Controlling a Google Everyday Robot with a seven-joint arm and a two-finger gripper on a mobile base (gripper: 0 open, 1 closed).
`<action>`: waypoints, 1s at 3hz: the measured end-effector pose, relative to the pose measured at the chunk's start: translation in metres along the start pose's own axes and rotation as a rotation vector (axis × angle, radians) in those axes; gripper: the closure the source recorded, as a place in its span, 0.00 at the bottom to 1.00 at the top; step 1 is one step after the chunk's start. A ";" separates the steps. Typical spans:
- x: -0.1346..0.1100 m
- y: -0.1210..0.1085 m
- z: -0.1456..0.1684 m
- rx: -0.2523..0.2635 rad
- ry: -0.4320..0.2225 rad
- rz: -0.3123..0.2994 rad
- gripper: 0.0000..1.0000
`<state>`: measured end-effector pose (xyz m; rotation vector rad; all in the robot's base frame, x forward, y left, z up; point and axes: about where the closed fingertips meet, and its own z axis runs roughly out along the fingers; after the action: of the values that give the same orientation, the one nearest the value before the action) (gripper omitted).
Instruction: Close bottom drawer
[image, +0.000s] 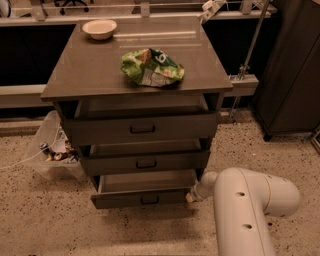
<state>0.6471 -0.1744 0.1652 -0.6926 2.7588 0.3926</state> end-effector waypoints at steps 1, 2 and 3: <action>-0.012 -0.013 0.003 0.028 -0.010 0.017 1.00; -0.022 -0.026 0.006 0.051 -0.020 0.037 1.00; -0.022 -0.026 0.006 0.051 -0.020 0.037 1.00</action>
Offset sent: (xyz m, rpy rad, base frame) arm 0.0426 -0.0159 0.0012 -0.0348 -0.0409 -0.0674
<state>0.6793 -0.1852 0.1619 -0.6227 2.7558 0.3341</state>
